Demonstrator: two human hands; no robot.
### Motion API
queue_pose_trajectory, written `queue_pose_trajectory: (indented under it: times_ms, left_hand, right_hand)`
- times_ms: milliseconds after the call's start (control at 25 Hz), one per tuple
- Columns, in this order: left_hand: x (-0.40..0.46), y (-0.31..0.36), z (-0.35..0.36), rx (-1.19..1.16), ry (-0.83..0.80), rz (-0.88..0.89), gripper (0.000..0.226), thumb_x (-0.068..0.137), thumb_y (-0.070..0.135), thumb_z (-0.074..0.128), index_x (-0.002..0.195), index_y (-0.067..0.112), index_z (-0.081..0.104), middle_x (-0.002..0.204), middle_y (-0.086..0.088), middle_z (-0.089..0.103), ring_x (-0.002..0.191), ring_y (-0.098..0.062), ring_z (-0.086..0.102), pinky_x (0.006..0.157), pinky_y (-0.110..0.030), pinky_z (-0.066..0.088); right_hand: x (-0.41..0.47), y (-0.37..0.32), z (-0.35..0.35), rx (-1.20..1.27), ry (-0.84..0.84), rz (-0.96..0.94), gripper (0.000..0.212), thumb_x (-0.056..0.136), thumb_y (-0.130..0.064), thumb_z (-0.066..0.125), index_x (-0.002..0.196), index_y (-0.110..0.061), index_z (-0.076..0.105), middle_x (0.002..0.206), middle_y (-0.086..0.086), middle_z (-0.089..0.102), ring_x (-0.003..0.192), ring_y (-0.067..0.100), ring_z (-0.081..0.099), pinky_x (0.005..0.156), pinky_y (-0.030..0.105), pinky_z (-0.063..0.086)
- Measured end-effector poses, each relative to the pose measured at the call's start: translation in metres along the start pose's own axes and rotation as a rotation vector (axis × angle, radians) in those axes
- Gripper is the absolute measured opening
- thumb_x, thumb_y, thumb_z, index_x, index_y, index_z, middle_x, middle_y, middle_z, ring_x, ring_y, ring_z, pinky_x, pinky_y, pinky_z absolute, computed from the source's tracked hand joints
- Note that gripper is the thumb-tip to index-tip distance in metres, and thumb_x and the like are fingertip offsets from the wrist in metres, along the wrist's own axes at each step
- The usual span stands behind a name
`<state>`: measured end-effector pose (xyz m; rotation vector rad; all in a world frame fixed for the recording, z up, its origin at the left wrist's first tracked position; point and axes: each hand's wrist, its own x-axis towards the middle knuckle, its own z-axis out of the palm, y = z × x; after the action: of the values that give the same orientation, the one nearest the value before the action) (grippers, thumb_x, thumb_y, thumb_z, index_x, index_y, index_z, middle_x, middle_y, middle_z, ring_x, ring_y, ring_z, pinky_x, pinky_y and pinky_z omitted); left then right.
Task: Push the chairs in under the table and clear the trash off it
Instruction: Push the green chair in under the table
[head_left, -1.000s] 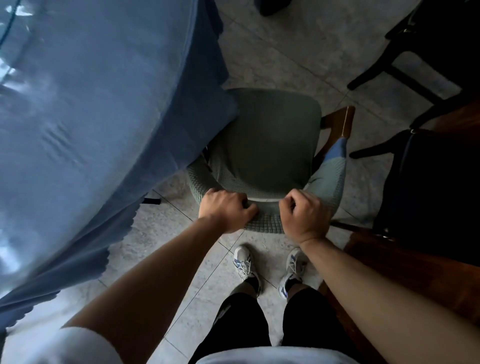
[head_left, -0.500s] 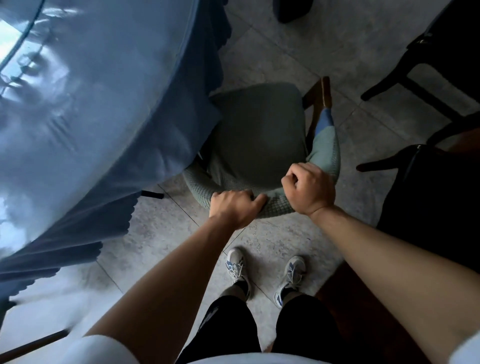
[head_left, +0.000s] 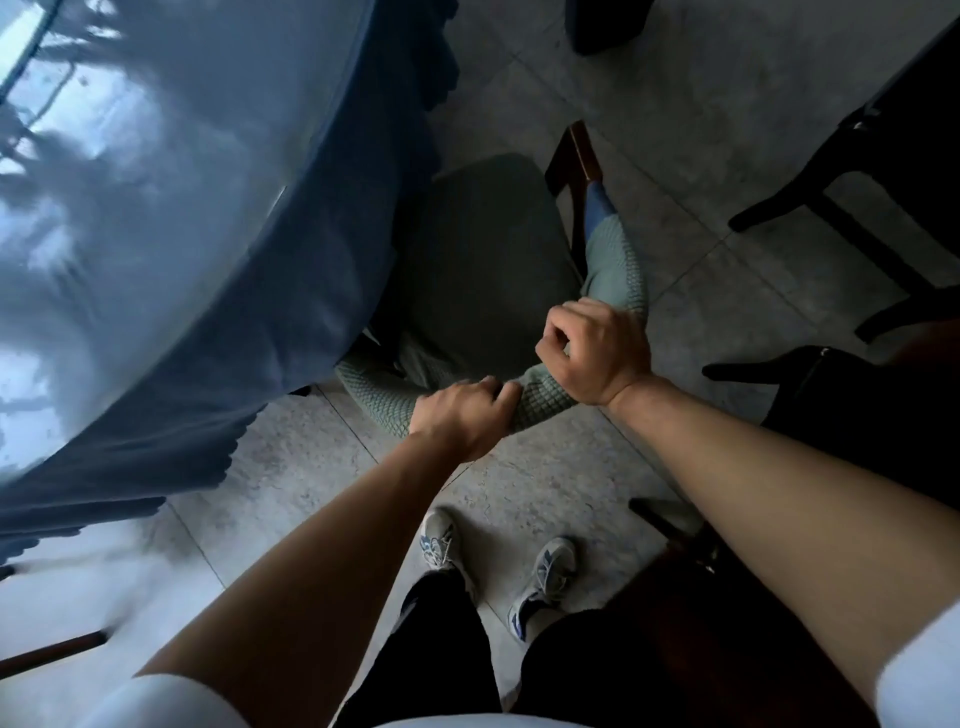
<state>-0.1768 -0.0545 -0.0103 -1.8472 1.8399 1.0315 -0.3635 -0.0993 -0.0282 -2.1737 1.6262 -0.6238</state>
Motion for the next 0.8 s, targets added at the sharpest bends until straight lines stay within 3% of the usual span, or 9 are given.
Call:
queue_pose_trajectory:
  times_ms: [160, 320, 480, 800]
  left_hand:
    - [0.017, 0.015, -0.015, -0.046, 0.072, -0.049, 0.059, 0.098, 0.062, 0.018, 0.117, 0.033, 0.065, 0.115, -0.003, 0.069, 0.107, -0.024, 0.060, 0.084, -0.042, 0.039]
    - [0.035, 0.030, -0.034, -0.101, 0.100, -0.103, 0.057, 0.099, 0.061, 0.021, 0.116, 0.032, 0.067, 0.106, -0.001, 0.069, 0.102, -0.023, 0.061, 0.086, -0.042, 0.043]
    - [0.063, 0.047, -0.054, -0.187, 0.154, -0.155, 0.054, 0.097, 0.061, 0.023, 0.103, 0.031, 0.068, 0.089, 0.004, 0.062, 0.086, -0.019, 0.056, 0.083, -0.042, 0.044]
    - [0.099, 0.077, -0.084, -0.286, 0.156, -0.229, 0.054, 0.095, 0.061, 0.022, 0.093, 0.027, 0.064, 0.089, 0.001, 0.063, 0.084, -0.020, 0.054, 0.087, -0.045, 0.041]
  right_hand:
    - [0.032, 0.016, -0.004, 0.010, -0.037, -0.033, 0.022, 0.081, -0.029, 0.054, 0.062, -0.023, 0.046, 0.061, -0.002, 0.054, 0.060, 0.020, 0.048, 0.051, 0.031, 0.032]
    - [0.069, 0.032, -0.008, 0.004, -0.083, -0.058, 0.020, 0.080, -0.029, 0.054, 0.062, -0.020, 0.052, 0.060, -0.004, 0.053, 0.060, 0.020, 0.049, 0.050, 0.036, 0.042]
    - [0.112, 0.052, -0.013, -0.007, -0.115, -0.092, 0.020, 0.081, -0.030, 0.054, 0.063, -0.021, 0.053, 0.062, -0.006, 0.053, 0.061, 0.016, 0.047, 0.050, 0.036, 0.043]
    - [0.175, 0.079, -0.026, -0.040, -0.231, -0.155, 0.020, 0.081, -0.029, 0.056, 0.064, -0.019, 0.056, 0.063, -0.005, 0.055, 0.062, 0.017, 0.049, 0.052, 0.034, 0.043]
